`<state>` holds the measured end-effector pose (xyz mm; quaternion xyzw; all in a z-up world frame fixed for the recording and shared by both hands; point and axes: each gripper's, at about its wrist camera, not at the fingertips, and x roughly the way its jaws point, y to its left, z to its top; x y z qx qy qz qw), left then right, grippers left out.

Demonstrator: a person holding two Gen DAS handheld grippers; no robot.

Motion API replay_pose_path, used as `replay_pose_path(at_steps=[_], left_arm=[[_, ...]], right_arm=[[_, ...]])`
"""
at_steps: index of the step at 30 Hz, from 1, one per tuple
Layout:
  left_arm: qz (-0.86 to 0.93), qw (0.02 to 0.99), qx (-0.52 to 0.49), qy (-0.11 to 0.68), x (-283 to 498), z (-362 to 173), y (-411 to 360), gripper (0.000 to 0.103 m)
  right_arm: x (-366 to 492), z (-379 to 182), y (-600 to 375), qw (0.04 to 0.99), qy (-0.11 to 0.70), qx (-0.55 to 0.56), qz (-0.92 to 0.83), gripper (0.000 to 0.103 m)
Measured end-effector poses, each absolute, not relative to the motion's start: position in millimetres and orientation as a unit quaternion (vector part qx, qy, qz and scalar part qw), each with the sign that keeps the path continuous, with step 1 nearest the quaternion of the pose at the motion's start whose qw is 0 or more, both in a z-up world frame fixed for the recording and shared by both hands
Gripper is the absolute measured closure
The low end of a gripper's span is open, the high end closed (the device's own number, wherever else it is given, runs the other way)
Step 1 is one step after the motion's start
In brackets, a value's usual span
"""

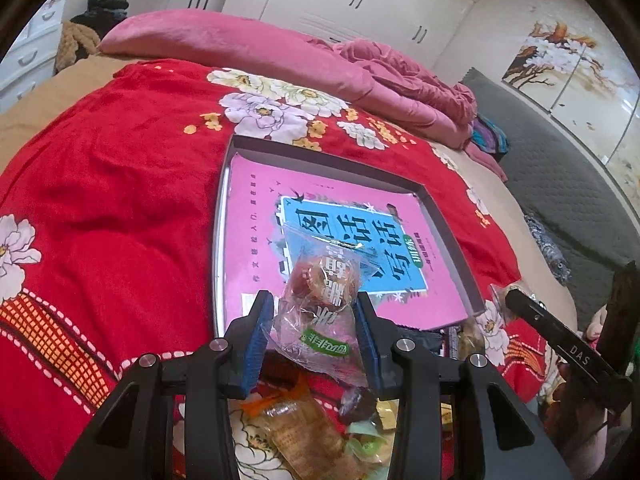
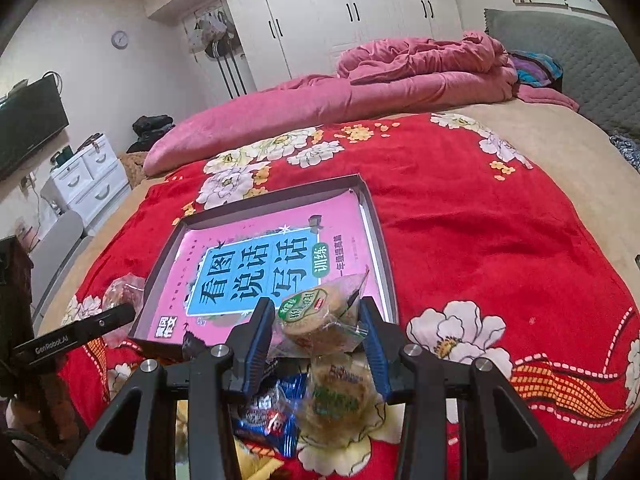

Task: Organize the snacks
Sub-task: 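Lift both pastry bags and carry them over the tray with both tools, then lower both pastry bags onto the pink workbook and open both tools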

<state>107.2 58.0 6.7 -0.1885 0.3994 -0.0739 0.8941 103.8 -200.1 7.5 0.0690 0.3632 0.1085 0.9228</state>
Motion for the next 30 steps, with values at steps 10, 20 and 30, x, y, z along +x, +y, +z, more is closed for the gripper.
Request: replay_pose_path(at_steps=[10, 20, 30], left_arm=[[-0.069, 0.897, -0.177, 0.400, 124, -1, 55, 0.061], [-0.070, 0.895, -0.174, 0.405, 137, -12, 53, 0.061], [-0.066, 0.894, -0.170, 0.409, 145, -19, 53, 0.061]], right_arm=[[124, -6, -199, 0.918, 0.377, 0.076, 0.097, 0.059], [138, -19, -196, 0.911, 0.395, 0.081, 0.088, 0.059], [150, -32, -189, 0.903, 0.413, 0.077, 0.085, 0.059]])
